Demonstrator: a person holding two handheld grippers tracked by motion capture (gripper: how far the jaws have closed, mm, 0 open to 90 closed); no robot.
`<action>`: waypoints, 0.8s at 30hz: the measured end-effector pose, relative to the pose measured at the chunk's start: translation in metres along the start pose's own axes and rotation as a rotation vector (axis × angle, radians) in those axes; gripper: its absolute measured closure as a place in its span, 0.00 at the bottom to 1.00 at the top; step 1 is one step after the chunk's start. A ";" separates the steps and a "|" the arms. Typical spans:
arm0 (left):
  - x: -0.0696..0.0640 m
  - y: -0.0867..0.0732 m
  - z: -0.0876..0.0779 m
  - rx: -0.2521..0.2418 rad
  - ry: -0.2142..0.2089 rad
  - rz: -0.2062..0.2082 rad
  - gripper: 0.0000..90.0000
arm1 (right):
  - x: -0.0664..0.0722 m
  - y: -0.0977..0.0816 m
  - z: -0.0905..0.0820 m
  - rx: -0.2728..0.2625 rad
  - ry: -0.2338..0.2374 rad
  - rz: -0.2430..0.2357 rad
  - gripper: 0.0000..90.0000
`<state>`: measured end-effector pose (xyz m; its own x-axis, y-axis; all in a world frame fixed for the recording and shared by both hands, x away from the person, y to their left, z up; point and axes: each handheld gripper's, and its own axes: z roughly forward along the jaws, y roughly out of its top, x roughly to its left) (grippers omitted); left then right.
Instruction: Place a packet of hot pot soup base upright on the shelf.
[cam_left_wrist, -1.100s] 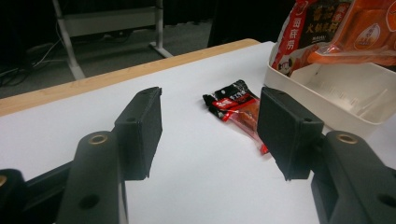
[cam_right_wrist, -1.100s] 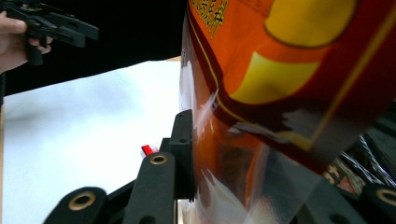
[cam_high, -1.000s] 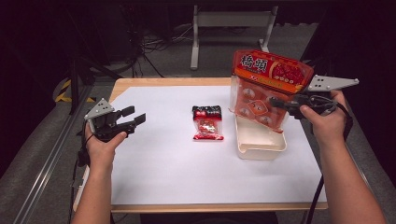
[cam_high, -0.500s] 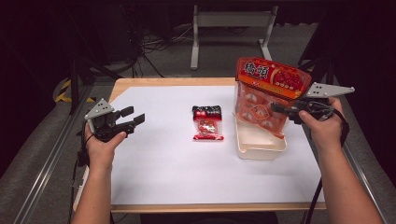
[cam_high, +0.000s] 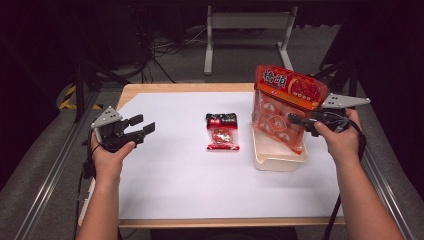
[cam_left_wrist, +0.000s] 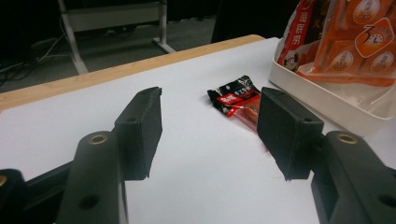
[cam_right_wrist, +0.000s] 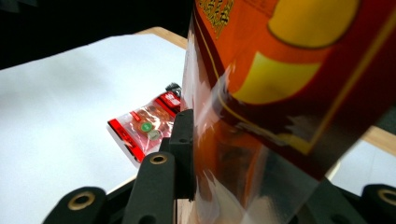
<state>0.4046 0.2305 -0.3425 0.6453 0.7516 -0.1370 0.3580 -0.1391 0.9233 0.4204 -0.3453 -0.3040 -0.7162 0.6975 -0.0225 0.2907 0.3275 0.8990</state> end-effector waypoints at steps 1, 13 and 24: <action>0.000 0.000 0.000 0.000 0.000 0.001 0.46 | 0.000 -0.001 0.001 0.009 -0.004 0.001 0.78; -0.001 0.000 0.004 0.007 -0.006 0.004 0.46 | -0.003 -0.014 0.005 0.015 0.007 0.030 0.78; -0.001 -0.002 0.005 0.016 -0.005 -0.003 0.45 | 0.001 -0.030 0.018 0.071 -0.018 0.007 0.77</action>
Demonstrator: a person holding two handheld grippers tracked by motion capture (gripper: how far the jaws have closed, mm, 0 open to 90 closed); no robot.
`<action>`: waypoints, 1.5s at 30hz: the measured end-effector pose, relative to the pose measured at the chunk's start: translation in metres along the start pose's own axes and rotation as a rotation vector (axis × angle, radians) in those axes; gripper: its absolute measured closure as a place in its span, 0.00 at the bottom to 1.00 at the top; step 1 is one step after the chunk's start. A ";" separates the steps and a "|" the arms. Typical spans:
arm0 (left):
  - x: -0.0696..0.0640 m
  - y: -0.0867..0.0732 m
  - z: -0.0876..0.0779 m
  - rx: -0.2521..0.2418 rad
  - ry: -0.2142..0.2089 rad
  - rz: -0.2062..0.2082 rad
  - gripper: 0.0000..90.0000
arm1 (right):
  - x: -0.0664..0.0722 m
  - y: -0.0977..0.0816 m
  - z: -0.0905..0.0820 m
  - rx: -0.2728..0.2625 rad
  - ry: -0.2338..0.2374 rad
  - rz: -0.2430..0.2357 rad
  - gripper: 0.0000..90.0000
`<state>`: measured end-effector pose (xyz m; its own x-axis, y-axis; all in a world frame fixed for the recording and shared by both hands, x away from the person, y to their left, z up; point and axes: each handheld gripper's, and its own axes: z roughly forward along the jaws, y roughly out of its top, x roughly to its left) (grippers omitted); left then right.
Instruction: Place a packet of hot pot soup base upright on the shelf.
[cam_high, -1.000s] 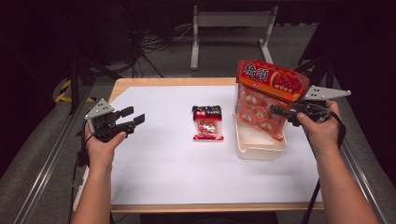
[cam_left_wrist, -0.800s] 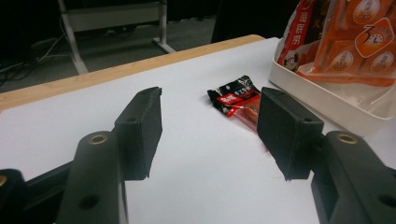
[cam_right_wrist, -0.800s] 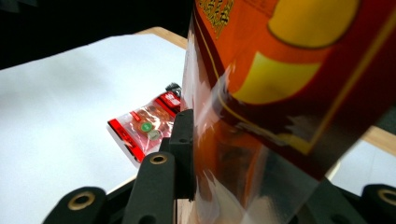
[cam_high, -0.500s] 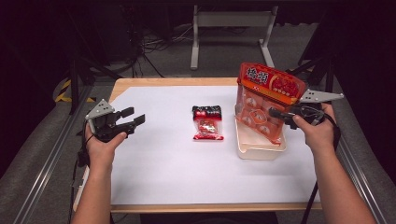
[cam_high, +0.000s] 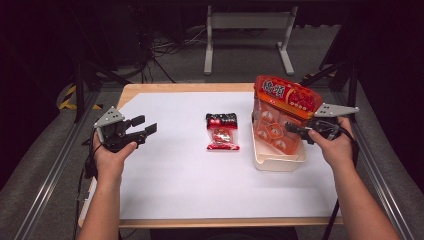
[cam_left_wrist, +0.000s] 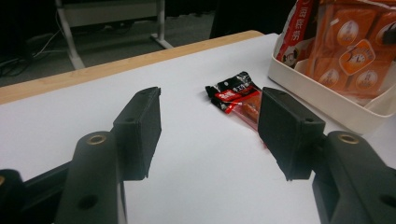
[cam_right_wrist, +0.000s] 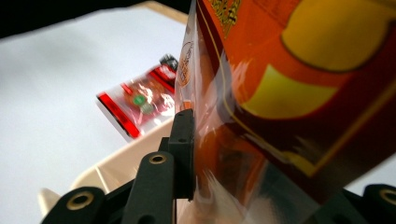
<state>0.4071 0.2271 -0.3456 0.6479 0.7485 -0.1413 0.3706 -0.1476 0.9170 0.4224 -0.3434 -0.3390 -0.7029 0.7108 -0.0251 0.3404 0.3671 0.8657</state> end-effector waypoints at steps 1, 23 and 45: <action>0.000 0.000 0.000 0.001 -0.002 -0.002 0.45 | 0.003 -0.002 0.007 0.026 -0.002 -0.024 0.77; -0.001 -0.002 0.010 0.019 -0.028 -0.002 0.40 | -0.009 -0.022 0.015 0.032 -0.051 0.145 0.72; -0.006 -0.002 0.026 0.051 -0.075 0.029 0.42 | 0.004 -0.019 -0.020 -0.012 -0.162 0.111 0.31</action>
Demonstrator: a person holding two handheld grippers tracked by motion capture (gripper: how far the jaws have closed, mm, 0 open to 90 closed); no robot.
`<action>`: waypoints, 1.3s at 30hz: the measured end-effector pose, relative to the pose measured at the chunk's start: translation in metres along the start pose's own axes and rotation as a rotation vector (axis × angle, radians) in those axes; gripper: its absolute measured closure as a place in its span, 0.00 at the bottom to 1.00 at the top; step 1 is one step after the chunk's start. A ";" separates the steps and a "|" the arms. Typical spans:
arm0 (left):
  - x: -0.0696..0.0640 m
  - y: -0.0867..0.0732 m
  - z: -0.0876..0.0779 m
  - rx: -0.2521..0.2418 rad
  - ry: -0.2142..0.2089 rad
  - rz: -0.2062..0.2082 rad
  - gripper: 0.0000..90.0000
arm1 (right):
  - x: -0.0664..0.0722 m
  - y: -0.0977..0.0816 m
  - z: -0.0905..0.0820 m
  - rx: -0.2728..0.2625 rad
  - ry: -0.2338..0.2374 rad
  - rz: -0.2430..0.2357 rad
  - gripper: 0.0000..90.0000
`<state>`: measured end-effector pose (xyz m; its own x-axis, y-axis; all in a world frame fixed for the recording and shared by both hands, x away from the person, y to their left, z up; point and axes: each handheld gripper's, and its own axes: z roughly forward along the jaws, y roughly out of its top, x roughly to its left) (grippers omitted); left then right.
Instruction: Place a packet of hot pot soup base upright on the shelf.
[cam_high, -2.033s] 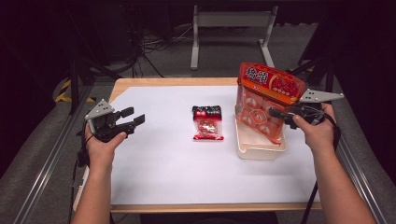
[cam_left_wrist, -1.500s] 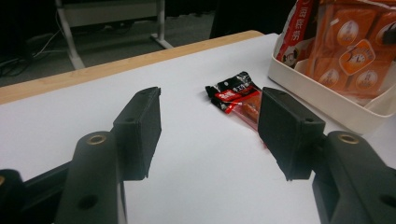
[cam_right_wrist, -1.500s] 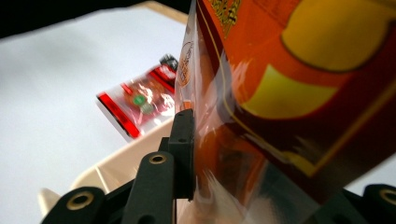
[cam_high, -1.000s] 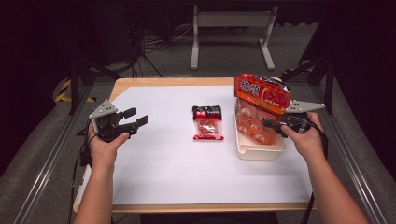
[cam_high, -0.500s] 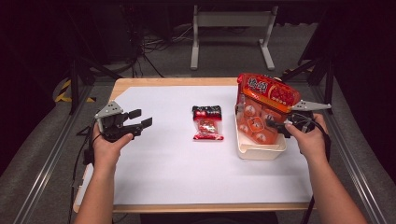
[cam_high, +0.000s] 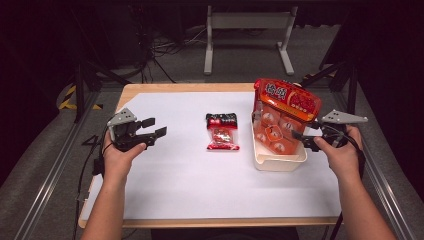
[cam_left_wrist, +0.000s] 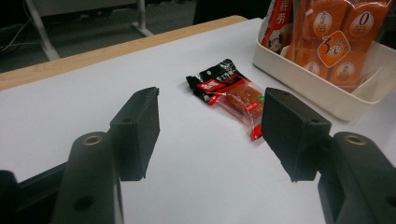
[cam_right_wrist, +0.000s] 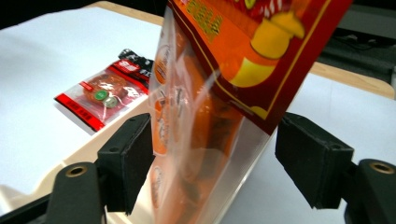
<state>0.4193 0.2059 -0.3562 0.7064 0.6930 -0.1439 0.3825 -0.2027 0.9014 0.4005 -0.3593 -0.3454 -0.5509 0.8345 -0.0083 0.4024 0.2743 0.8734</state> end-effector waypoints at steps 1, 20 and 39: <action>0.000 0.000 0.001 0.001 -0.002 0.001 0.42 | 0.001 0.000 -0.003 -0.003 -0.007 0.000 0.32; -0.015 0.005 0.017 0.015 -0.039 0.021 0.42 | 0.039 0.001 -0.052 -0.060 -0.035 -0.046 0.36; -0.031 0.017 0.045 0.012 -0.090 0.035 0.39 | 0.071 0.008 -0.041 -0.075 0.101 -0.131 0.35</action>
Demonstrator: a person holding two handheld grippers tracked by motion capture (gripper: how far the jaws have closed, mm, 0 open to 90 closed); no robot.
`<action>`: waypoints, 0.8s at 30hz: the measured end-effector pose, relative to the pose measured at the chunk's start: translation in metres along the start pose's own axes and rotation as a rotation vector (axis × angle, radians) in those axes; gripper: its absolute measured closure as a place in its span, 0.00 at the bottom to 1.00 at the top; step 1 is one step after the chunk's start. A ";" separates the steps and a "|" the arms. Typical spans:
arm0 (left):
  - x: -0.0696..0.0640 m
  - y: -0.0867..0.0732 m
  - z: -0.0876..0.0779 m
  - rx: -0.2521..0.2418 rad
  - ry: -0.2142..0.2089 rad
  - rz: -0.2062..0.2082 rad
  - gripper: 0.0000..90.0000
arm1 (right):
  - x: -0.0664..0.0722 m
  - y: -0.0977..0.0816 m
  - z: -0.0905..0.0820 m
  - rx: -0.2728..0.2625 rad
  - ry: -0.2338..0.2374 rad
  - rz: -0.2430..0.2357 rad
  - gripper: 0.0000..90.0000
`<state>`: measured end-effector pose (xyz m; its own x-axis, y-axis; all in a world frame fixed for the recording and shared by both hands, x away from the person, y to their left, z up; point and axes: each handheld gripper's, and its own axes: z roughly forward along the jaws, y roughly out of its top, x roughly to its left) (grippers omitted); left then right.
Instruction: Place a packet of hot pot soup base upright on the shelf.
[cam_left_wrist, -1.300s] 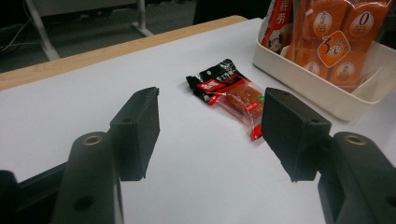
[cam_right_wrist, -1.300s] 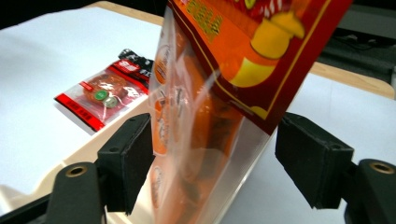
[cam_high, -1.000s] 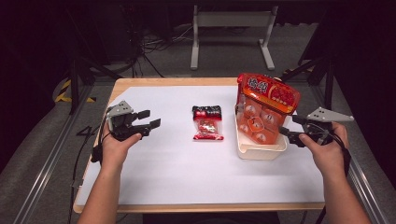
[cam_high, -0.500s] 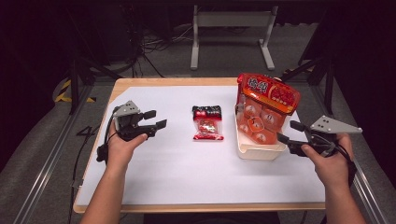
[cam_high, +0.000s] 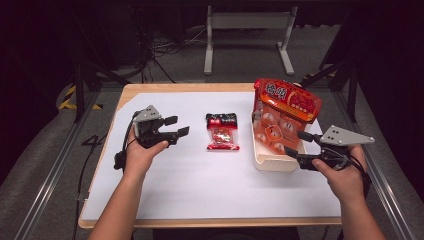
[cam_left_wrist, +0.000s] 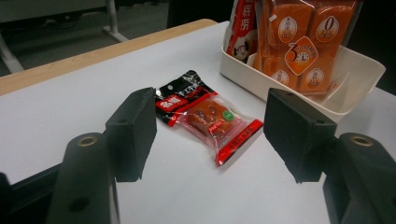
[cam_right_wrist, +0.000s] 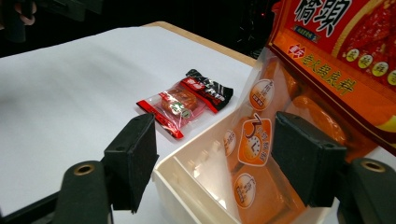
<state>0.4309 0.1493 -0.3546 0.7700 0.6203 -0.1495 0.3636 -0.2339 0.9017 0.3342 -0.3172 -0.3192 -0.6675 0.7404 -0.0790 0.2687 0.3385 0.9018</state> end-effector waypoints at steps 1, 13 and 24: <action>-0.002 0.001 0.004 0.007 -0.009 -0.006 0.39 | 0.000 0.000 0.001 -0.003 0.002 -0.006 0.35; 0.002 0.002 0.049 0.033 -0.006 -0.062 0.37 | 0.005 0.001 0.006 -0.001 0.031 -0.027 0.34; 0.001 -0.001 0.091 0.107 0.009 -0.087 0.35 | 0.006 0.000 0.008 0.004 0.030 -0.037 0.34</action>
<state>0.4783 0.0822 -0.3925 0.7285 0.6484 -0.2211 0.4829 -0.2571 0.8371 0.3355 -0.3083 -0.3229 -0.6977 0.7095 -0.0995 0.2460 0.3676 0.8969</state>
